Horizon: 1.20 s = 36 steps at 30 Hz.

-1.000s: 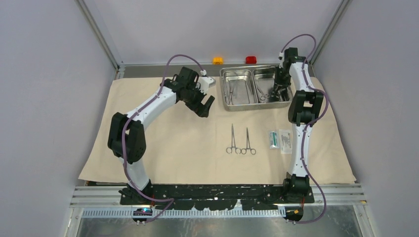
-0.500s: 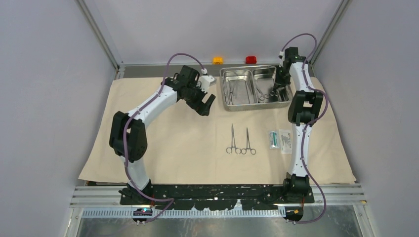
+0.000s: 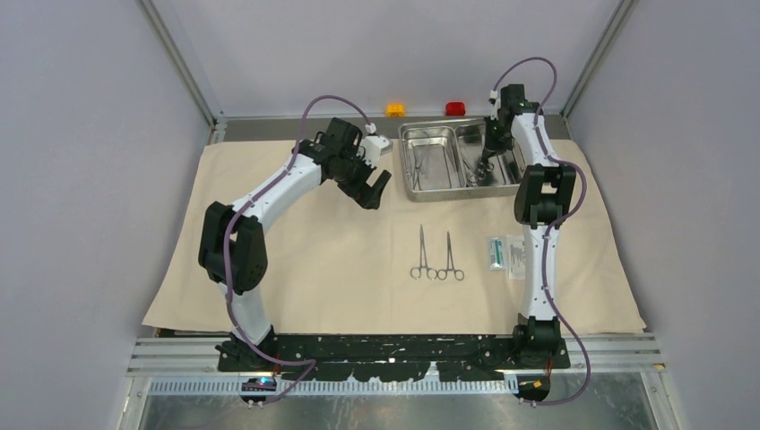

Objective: Open and lay out the surgical kit
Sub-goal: Pick up the medical item from the container.

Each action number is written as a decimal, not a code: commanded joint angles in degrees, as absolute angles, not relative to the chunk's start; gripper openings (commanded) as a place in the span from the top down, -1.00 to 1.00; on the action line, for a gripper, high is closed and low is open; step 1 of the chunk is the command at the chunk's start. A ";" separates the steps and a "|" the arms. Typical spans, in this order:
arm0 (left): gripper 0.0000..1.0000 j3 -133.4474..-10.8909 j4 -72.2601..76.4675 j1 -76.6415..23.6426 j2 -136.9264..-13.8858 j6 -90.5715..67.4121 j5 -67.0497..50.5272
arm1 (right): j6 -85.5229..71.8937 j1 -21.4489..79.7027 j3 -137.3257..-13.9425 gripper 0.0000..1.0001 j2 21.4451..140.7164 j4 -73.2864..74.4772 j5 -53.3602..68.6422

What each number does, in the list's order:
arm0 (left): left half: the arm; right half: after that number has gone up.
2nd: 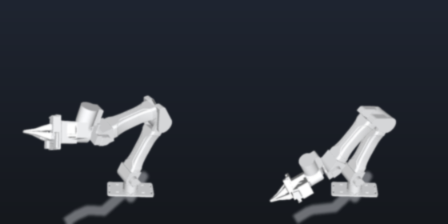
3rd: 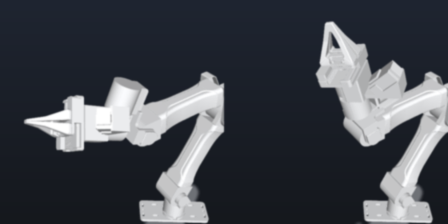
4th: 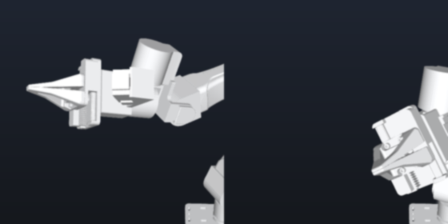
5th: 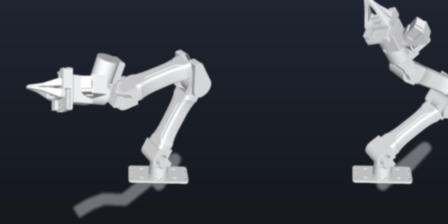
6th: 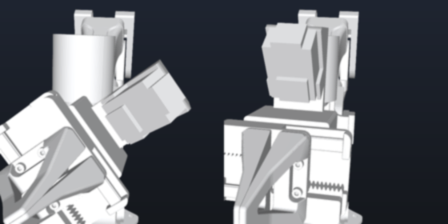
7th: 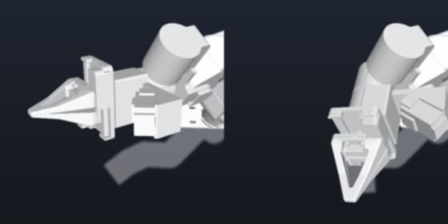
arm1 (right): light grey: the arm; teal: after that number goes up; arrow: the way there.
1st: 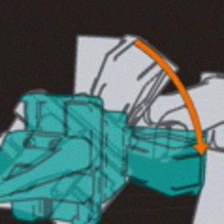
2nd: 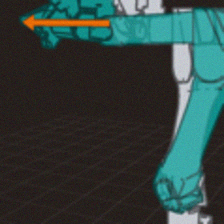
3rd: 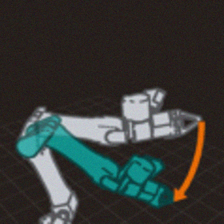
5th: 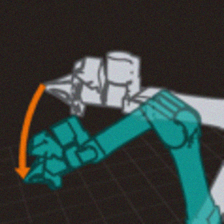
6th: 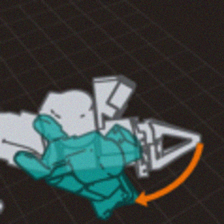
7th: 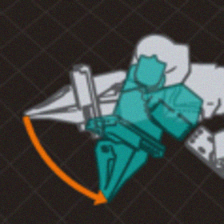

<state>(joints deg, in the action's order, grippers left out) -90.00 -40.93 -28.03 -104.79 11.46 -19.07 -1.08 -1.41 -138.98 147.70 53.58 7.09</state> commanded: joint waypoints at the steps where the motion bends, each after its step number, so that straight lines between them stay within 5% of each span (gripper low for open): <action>1: -0.87 -92.30 -41.17 -28.19 -104.20 12.49 -19.16 | -0.10 -0.68 -136.44 0.83 147.10 52.23 7.41; 9: -0.86 -92.21 -41.39 -28.30 -103.98 12.57 -18.89 | 3.71 -0.64 -137.44 0.71 147.30 52.21 4.77; 18: -0.87 -92.30 -41.66 -28.61 -103.84 13.11 -18.11 | 5.41 -0.62 -140.22 0.22 147.42 52.25 3.62; 36: -0.88 -93.30 -42.46 -29.09 -104.52 14.51 -16.67 | -0.57 -0.62 -146.24 0.21 151.98 42.21 2.60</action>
